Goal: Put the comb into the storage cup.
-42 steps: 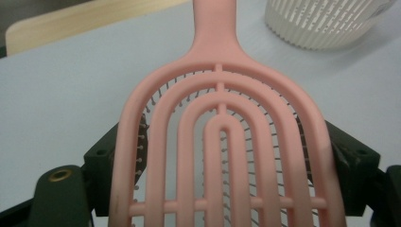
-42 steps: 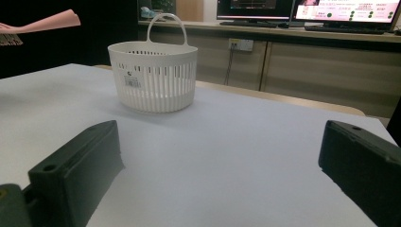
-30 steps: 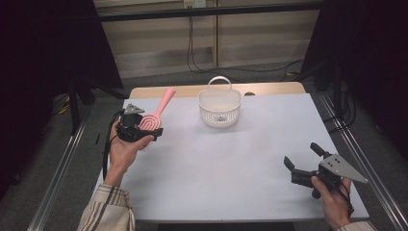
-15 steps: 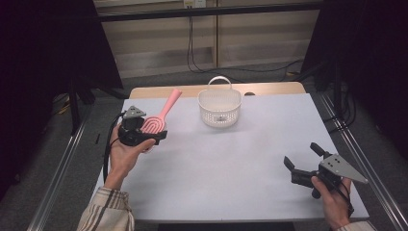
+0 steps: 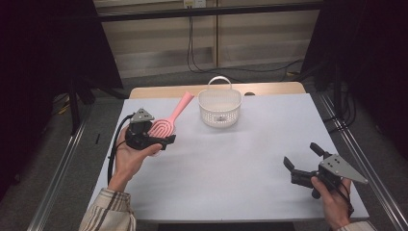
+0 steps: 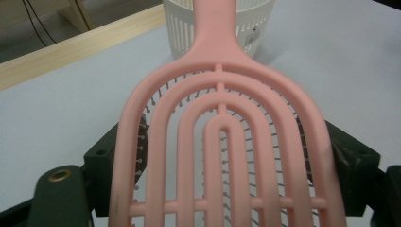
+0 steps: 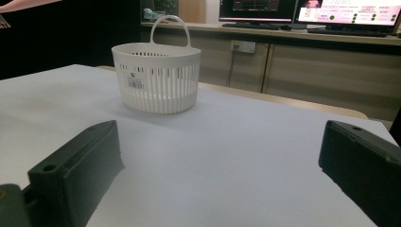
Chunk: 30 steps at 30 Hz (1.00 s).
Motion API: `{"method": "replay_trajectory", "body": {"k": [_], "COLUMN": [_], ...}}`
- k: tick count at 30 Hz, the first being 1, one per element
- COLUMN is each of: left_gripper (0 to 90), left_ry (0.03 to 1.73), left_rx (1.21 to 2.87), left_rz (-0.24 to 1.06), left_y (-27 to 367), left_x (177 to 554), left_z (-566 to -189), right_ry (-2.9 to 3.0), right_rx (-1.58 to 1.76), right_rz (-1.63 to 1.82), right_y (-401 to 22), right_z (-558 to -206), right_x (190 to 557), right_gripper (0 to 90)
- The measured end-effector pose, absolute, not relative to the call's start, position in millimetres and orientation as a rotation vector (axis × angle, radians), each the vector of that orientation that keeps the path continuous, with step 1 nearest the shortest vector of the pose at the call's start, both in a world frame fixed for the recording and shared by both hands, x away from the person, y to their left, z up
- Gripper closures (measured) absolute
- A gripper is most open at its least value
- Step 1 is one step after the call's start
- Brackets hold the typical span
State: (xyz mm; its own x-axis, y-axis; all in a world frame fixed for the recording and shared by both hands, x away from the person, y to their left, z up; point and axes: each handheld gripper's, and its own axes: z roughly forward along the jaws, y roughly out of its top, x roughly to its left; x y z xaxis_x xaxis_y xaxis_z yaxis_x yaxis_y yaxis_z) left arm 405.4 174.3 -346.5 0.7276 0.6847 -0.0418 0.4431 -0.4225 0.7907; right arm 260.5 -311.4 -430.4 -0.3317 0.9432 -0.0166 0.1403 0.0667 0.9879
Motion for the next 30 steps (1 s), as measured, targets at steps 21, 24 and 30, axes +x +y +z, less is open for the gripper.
{"method": "replay_trajectory", "body": {"k": [21,24,30], "left_gripper": [20.0,20.0,20.0], "left_ry": [0.716,0.691,0.656], "left_rx": [2.160,2.171,2.196], "left_rz": [0.291,0.279,0.257], "left_y": [145,140,129], "left_x": [394,391,388], "left_z": [-349,-349,-352], "right_ry": [1.641,1.648,1.702], "right_rx": [1.042,1.015,0.972], "right_rz": [1.328,1.338,1.372], "right_y": [-300,-294,-278], "right_z": [-428,-425,-422], "right_x": [265,266,272], "right_gripper": [0.0,0.0,0.0]}}
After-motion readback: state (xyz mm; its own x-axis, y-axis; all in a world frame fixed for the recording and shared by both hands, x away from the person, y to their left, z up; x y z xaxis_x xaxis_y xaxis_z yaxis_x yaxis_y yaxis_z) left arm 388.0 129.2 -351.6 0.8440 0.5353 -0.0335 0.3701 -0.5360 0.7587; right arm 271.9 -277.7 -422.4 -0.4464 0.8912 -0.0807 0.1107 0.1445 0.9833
